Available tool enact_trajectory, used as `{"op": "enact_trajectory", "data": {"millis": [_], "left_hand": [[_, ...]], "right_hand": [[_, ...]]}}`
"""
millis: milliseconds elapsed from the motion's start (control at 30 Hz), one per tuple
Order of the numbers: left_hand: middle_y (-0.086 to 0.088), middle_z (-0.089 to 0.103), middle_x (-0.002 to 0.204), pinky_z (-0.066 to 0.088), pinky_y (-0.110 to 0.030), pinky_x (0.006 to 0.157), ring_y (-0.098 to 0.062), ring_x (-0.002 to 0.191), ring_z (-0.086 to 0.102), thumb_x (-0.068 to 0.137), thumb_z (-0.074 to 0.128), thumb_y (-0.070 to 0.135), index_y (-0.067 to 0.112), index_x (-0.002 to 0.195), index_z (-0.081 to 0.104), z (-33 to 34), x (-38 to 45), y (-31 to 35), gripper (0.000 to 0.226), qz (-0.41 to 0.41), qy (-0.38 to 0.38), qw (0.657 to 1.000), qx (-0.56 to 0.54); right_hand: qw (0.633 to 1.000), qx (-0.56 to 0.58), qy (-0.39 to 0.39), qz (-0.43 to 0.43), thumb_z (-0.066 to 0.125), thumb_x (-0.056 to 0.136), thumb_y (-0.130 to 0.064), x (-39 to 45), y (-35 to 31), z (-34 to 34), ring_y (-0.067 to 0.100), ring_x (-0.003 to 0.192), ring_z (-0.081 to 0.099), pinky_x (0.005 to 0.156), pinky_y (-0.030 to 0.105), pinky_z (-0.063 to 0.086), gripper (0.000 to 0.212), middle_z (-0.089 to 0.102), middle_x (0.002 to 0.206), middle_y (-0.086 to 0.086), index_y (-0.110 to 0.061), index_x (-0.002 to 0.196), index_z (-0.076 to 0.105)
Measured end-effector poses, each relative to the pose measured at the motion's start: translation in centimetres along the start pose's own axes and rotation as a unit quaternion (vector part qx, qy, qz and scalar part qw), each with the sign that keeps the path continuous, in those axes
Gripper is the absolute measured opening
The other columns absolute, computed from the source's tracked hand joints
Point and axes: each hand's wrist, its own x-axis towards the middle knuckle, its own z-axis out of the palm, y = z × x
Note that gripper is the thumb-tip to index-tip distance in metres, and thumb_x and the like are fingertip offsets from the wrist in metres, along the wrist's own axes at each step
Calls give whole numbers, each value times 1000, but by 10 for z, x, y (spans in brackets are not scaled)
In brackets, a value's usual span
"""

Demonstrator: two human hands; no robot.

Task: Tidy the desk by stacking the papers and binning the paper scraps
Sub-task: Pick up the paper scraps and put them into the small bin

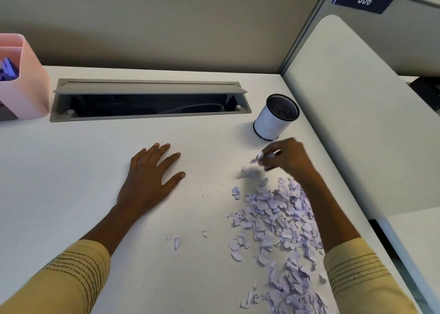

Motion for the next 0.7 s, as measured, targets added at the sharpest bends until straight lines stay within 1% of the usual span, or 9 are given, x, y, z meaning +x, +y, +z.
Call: {"op": "enact_trajectory", "data": {"millis": [100,233,300,400,467,500,567,633,700], "left_hand": [[0,41,149,11,-34,116,-20,141,29,89,30,62,27,135,52,0,-1,0,62,0,0,1000,2],[-1,42,148,11,-34,116,-21,140,31,89,30,62,27,134,53,-1,0,1,62,-1,1,1000,3],[-1,43,148,12,-34,115,-21,140,31,89,31,62,26,134,54,-2,0,1,62,1,2,1000,-1],[-2,42,148,12,-34,116,-21,140,31,89,31,62,26,134,54,-2,0,1,62,3,6,1000,-1],[-1,42,148,12,-34,116,-21,141,30,89,31,61,27,134,53,-1,0,1,61,2,6,1000,-1],[-1,42,148,12,-34,116,-21,141,30,89,31,61,27,135,53,-1,0,0,61,3,6,1000,-1],[-2,42,148,11,-34,116,-21,141,30,90,32,61,26,135,53,-1,0,0,61,6,6,1000,0],[-2,42,148,11,-35,116,-21,141,30,90,31,61,26,135,53,-1,0,0,61,6,5,1000,1],[-2,41,149,12,-36,116,-21,141,28,89,31,61,26,136,52,-1,0,0,62,5,3,1000,-6]], "right_hand": [[995,21,90,-24,81,64,2,20,-17,-34,15,47,66,56,27,56,16,69,71,17,0,78,73],[980,-28,189,-48,77,61,5,57,-32,-62,6,40,60,61,35,57,16,66,68,18,4,76,72],[975,-107,192,-28,77,60,-1,80,-34,-68,6,41,57,68,37,56,18,70,70,18,-1,78,75],[973,-177,142,35,82,61,-13,103,-35,-64,-2,47,58,69,27,52,25,69,62,1,-11,85,76],[971,-187,140,44,80,66,-18,104,-38,-62,6,66,65,73,27,52,25,69,78,5,-18,90,74],[971,-177,154,40,79,67,-19,103,-38,-62,18,76,67,78,31,54,25,70,89,8,-20,91,73],[976,-111,187,19,78,69,-18,89,-40,-62,29,73,68,82,40,56,21,72,92,11,-18,90,73],[976,-26,214,-8,76,71,-11,67,-39,-59,28,64,66,78,42,57,15,72,84,9,-15,85,73],[983,7,181,-36,76,72,-5,40,-37,-48,23,62,63,72,37,59,16,69,79,9,-10,86,71]]}}
